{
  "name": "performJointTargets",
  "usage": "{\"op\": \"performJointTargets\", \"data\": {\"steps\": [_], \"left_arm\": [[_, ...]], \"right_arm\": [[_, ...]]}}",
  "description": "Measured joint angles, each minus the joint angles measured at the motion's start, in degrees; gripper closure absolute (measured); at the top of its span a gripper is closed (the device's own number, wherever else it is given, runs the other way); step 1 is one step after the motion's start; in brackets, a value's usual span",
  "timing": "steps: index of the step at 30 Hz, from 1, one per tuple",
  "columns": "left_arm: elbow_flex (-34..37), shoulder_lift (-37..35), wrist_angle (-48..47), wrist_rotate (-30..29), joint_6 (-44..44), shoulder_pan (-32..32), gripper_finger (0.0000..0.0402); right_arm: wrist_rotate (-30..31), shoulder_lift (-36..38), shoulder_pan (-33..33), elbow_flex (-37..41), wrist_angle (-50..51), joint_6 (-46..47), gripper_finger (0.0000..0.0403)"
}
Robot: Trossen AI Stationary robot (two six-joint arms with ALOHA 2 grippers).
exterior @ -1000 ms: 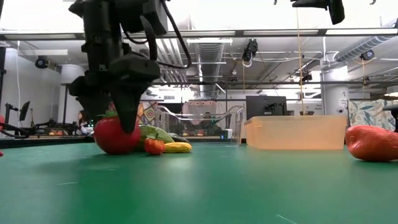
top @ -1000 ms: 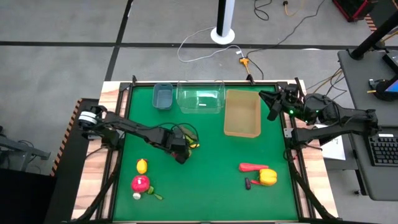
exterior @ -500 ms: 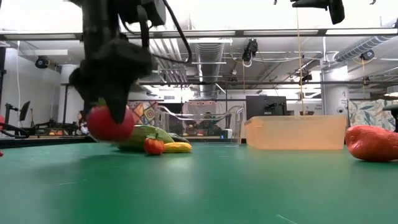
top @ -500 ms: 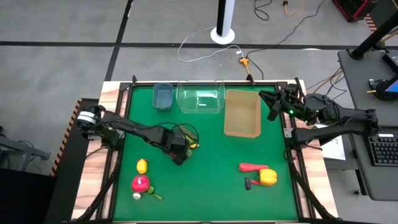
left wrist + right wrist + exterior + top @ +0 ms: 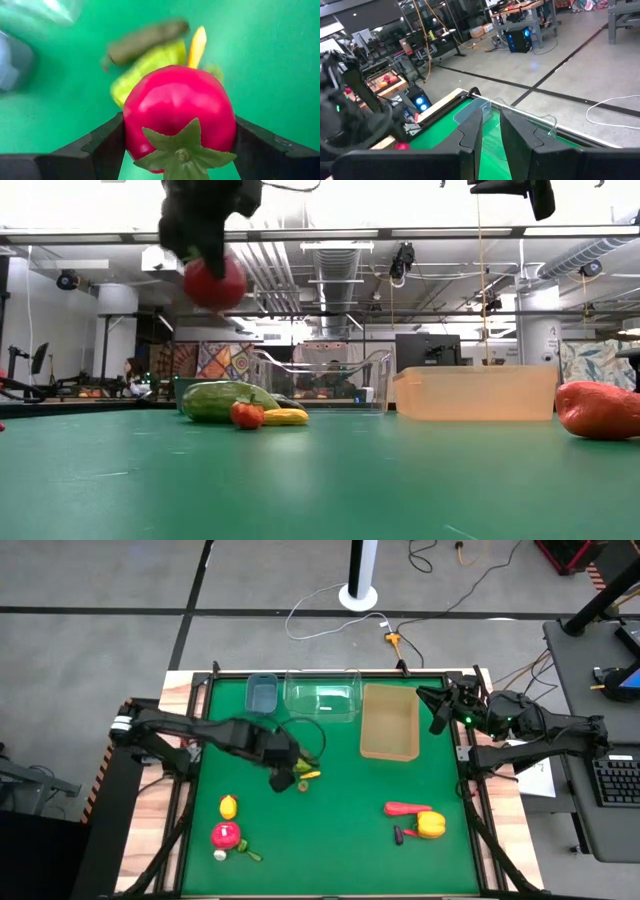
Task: Sort produce into baskets
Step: Put the red tomato into the transparent bin
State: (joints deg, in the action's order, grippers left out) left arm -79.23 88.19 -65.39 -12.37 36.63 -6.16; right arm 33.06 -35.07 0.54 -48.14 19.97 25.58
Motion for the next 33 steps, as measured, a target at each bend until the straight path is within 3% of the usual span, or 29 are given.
{"op": "performJointTargets", "data": {"steps": [4,12,17,21,27,33], "left_arm": [[-2.64,-2.21,3.42,-2.79,-5.97,3.95,0.0124],[-5.5,-2.64,18.99,-1.56,-18.51,14.56,0.0124],[-5.5,0.15,24.12,0.65,-19.39,22.99,0.0124],[-5.5,3.83,25.95,2.92,-14.87,27.64,0.0124],[-7.82,9.63,22.45,6.28,-10.45,31.62,0.0125],[-20.99,18.8,12.16,5.78,-13.29,32.49,0.0125]], "right_arm": [[0.0,0.0,0.0,0.0,0.33,-0.02,0.0344],[0.02,0.0,0.0,0.02,0.81,-0.04,0.0344],[0.04,0.0,0.0,0.02,0.83,-0.12,0.0344],[0.09,0.0,0.0,0.02,0.95,-0.13,0.0344],[0.56,-0.02,0.0,0.02,3.88,0.64,0.0344],[2.04,-0.02,0.05,0.04,7.16,1.81,0.0344]]}}
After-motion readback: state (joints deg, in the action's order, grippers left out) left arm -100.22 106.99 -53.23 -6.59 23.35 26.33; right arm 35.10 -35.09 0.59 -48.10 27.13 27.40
